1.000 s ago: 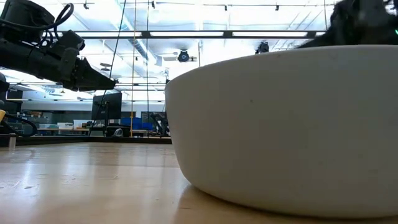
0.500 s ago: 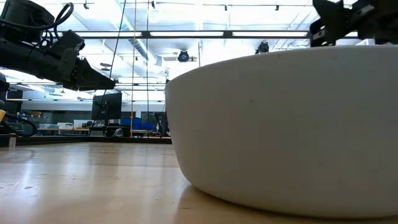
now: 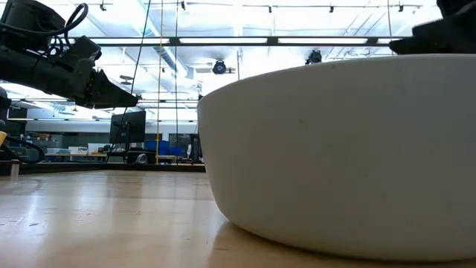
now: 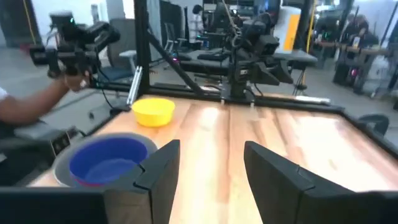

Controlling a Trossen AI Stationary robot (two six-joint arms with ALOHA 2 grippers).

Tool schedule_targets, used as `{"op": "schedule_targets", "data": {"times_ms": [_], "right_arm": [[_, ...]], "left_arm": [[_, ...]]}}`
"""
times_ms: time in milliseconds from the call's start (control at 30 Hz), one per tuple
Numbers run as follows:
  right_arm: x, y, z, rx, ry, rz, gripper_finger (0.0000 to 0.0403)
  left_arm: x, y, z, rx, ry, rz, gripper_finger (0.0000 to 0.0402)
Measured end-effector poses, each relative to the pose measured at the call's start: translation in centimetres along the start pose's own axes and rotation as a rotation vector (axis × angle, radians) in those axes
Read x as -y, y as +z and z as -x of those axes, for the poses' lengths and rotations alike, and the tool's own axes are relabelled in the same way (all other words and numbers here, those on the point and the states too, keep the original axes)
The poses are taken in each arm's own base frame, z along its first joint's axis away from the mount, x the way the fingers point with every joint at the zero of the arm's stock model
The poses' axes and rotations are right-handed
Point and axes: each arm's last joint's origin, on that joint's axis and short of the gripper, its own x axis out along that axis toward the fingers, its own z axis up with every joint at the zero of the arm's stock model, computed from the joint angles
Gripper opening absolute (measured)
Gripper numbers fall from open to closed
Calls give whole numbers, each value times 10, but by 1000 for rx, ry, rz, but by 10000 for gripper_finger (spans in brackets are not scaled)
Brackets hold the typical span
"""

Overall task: Nest bowls inside each other
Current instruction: Stack the yellow bowl on top of the blue bowl

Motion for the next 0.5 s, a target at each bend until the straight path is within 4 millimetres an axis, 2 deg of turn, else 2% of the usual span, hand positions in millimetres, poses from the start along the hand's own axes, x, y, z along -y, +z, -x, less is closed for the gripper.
{"op": "schedule_targets", "data": {"times_ms": [200,500], "right_arm": [[2,-29,4,-25,-82,59,193],[4,-26,8,-43,-18,103,195]], "left_arm": [[0,0,0,-5,0,18,208],[0,-1,0,-8,-3,20,208]]}}
